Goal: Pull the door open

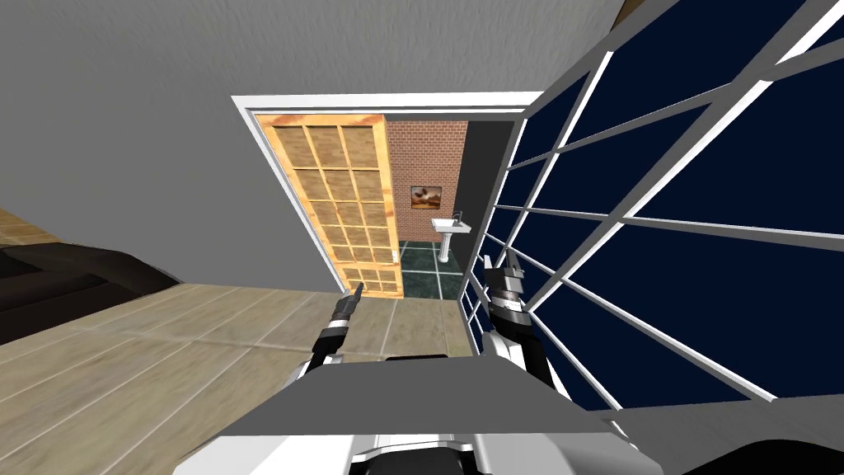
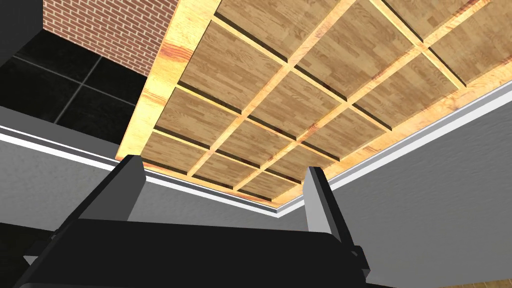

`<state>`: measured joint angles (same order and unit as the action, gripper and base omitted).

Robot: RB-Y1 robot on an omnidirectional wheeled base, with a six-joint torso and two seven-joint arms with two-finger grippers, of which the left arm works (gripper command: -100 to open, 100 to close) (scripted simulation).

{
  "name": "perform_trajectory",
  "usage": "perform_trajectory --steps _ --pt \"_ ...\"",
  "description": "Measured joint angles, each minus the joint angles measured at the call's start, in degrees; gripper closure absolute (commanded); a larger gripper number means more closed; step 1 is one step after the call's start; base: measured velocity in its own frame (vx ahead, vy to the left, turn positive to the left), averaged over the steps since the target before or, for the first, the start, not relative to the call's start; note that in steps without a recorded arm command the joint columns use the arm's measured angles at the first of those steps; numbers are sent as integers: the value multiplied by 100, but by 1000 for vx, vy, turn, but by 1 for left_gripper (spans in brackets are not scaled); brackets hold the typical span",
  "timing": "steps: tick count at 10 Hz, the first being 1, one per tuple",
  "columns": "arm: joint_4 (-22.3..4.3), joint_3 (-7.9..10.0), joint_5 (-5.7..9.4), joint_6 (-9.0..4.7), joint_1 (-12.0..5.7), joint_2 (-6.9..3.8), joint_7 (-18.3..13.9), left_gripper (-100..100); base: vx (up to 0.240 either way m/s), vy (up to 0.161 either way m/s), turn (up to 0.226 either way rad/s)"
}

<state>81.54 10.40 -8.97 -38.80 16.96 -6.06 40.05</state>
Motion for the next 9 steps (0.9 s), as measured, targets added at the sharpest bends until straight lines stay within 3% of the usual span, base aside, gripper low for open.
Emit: perform_trajectory --steps 9 --pt "-965 147 -189 -305 -240 -3 1014 -100 103 8 -67"
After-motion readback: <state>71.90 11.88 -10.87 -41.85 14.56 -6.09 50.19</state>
